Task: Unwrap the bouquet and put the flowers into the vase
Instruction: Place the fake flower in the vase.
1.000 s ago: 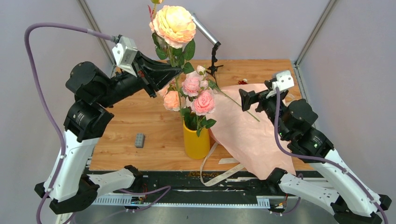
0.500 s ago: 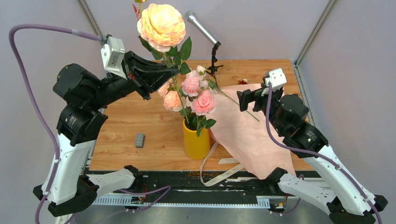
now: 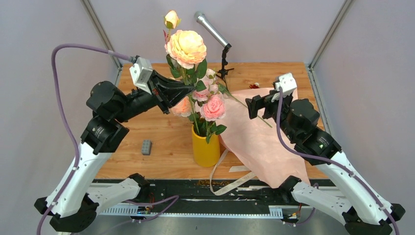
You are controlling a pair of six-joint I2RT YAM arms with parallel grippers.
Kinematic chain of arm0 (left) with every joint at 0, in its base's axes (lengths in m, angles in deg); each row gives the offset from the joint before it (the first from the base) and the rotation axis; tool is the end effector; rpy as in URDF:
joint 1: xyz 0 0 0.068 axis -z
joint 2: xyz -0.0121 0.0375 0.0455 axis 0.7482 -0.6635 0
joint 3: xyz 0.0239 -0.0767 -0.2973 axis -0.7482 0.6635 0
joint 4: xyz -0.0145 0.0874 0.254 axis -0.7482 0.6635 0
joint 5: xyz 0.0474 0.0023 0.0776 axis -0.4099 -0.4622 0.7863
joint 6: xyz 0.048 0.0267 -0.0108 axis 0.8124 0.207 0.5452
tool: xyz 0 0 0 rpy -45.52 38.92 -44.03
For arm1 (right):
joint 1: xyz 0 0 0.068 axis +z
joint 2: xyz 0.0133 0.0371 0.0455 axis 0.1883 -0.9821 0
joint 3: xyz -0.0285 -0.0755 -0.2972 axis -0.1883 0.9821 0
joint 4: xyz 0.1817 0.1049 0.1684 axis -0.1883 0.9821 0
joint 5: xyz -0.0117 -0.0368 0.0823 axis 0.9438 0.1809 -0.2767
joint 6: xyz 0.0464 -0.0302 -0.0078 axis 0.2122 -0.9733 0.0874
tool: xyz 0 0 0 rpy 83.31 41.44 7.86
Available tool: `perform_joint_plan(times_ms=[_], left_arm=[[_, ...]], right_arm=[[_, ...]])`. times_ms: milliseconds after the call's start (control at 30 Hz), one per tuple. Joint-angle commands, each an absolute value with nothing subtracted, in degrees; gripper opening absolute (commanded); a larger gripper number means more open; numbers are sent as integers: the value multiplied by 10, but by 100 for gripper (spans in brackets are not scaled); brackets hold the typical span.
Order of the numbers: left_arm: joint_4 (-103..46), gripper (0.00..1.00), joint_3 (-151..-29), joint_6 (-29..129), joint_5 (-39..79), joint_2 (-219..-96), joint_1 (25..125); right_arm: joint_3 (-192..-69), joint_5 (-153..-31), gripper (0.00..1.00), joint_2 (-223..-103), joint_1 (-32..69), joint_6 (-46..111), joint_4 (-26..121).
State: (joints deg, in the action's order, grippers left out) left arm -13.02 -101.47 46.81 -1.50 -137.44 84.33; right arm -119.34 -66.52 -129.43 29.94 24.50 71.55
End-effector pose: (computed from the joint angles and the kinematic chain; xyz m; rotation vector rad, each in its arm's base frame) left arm 0.1085 -0.1020 0.5616 0.7018 1.2394 -1.0767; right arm 0.1226 0.0899 0.4511 -0.3807 1.6615 0.2467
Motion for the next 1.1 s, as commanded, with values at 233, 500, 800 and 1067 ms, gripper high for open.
perform_joint_plan(times_ms=[233,500,800,1067], left_arm=[[-255,0,-891,454,2,-1309,842],[-323,0,-806,448,12,-1268,841],[-292,0,-750,472,12,-1245,841],[-292,0,-712,469,9,-1232,842]], right_arm=[[-1180,-692,95,-1312,298,275,713],[-1165,-695,94,-1319,298,280,706],[-1129,-703,93,-1325,298,301,683],[-1118,-709,92,-1340,298,311,675]])
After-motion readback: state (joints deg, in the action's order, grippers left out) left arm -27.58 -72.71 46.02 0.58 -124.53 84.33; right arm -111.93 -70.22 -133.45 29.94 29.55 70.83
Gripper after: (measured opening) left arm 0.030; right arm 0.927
